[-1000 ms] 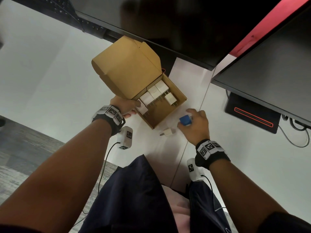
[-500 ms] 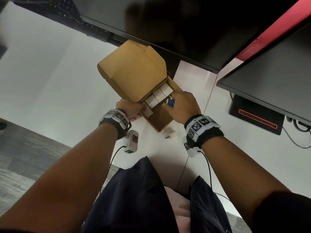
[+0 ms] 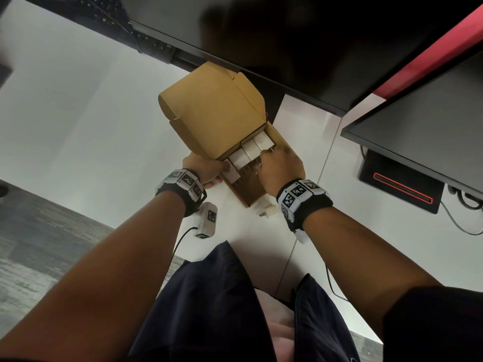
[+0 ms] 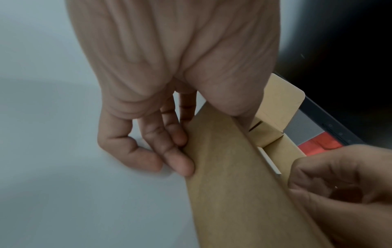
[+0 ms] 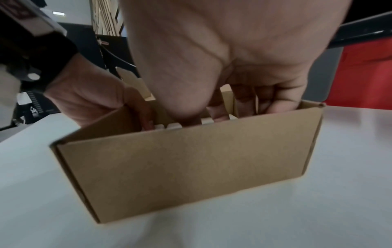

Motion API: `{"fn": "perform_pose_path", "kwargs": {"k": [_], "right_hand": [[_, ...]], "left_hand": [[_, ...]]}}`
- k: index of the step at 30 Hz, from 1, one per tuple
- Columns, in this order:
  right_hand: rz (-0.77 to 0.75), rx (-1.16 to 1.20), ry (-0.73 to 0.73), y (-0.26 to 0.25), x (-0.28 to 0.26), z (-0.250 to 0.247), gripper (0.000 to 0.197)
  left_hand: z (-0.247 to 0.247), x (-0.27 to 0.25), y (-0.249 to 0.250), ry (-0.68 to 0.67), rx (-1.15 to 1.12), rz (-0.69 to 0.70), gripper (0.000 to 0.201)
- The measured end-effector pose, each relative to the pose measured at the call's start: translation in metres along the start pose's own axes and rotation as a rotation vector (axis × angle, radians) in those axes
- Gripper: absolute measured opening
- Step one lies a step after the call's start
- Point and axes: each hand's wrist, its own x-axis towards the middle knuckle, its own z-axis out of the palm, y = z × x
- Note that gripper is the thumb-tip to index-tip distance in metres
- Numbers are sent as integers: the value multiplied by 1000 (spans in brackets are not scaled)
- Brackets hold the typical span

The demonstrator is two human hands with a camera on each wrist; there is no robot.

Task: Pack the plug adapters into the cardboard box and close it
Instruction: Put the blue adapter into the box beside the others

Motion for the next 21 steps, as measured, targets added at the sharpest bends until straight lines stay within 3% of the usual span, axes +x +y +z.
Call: {"fn": "perform_pose_path", "kwargs": {"k": [6, 21], "right_hand": [[-99, 33, -97, 6, -5, -2, 23], [39, 95, 2, 3, -4, 5, 10]], "left_hand": [[-1, 1, -1, -4, 6, -3, 35], [0, 5, -2, 7, -30, -21, 47]]}}
